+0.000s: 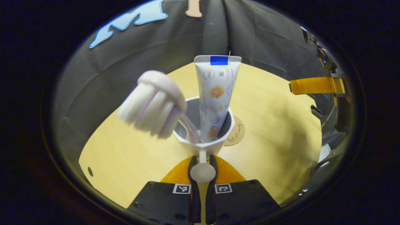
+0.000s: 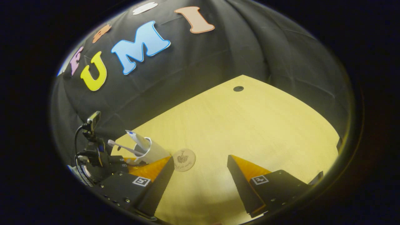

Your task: Put the toothbrush and toothpaste on the desktop into the cup, then pick up the cup and place it on the coaster on the desktop.

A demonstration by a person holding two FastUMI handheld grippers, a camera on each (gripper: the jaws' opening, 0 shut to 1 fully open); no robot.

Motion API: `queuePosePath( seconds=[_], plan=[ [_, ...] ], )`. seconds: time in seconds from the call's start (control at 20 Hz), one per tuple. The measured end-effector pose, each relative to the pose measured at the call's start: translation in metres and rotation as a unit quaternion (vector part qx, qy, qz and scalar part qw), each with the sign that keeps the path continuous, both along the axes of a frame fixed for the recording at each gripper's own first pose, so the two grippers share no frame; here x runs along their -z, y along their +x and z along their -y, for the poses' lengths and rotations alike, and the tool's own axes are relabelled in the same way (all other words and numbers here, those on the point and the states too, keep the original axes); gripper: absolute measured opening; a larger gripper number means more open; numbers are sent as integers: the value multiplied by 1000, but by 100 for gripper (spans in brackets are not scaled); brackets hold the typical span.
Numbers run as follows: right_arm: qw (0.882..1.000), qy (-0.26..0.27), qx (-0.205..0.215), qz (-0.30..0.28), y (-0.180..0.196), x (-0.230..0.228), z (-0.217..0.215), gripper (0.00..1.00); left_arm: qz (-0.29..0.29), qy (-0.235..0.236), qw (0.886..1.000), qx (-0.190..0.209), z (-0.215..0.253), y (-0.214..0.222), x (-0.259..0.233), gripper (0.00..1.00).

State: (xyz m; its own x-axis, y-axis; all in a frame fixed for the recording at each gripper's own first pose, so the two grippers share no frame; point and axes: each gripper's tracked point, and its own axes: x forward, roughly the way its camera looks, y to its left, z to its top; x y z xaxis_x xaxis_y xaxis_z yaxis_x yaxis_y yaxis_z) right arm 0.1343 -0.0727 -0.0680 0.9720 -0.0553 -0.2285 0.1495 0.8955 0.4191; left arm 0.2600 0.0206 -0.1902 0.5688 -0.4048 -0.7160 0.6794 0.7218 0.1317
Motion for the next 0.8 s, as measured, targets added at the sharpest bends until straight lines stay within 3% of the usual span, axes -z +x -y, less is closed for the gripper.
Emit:
queuePosePath(
  seconds=[0.5,0.8],
  plan=[
    [1000,15,19,-9,-17,13,35,100,-16,-8,1000,16,-27,9,-25,13],
    [999,25,22,-10,-18,16,48,100,-17,-7,1000,6,-16,5,-14,13]
  ],
)
